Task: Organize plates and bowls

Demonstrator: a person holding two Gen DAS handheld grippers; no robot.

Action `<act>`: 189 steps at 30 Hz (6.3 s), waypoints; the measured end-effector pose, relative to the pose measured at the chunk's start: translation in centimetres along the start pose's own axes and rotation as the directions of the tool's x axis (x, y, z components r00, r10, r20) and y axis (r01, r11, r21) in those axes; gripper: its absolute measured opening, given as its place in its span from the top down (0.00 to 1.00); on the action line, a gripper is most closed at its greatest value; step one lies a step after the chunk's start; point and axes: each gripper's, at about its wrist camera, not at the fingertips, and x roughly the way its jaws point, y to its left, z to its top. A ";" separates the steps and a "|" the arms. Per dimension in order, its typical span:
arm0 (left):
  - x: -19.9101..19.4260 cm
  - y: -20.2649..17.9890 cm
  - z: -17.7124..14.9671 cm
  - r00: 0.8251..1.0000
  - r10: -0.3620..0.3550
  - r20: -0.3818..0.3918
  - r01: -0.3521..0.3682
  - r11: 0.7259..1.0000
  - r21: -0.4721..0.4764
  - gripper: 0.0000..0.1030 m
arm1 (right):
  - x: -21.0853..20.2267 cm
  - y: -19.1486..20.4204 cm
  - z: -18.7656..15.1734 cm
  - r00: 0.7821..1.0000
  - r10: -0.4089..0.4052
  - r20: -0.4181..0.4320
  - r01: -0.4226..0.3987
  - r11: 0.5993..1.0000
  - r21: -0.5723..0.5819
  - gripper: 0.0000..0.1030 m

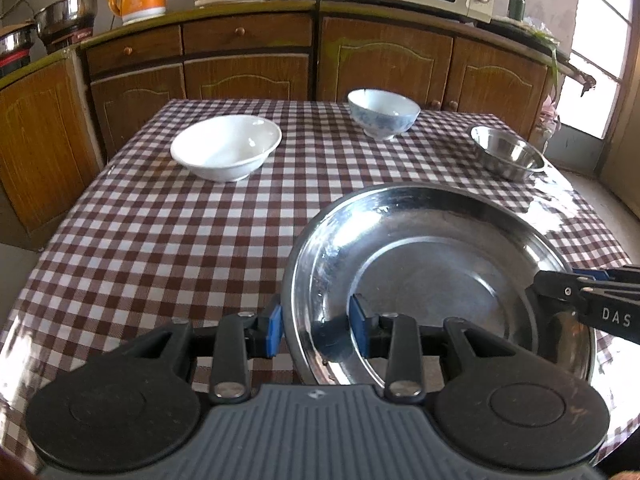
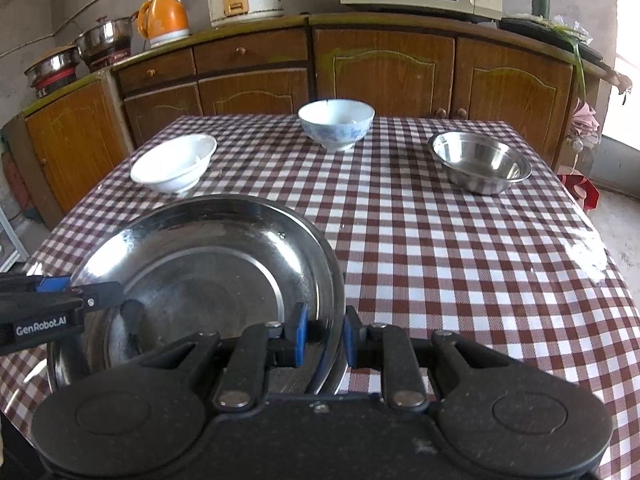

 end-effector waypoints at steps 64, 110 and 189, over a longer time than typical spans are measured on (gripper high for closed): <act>1.9 1.0 -1.5 0.999 0.012 -0.045 -0.013 1.000 -0.024 0.58 | 0.4 -0.8 -1.2 0.998 -0.058 -0.031 0.058 0.998 -0.018 0.66; -2.8 0.1 -4.1 1.000 -0.012 -0.003 0.012 1.000 -0.026 0.54 | -3.6 3.0 -5.9 0.988 0.081 -0.128 -0.101 0.983 -0.155 0.58; 5.2 -2.9 3.6 0.999 -0.054 -0.004 0.054 0.998 -0.013 0.66 | 3.3 -5.0 1.9 1.000 0.006 -0.019 -0.004 0.993 0.115 0.74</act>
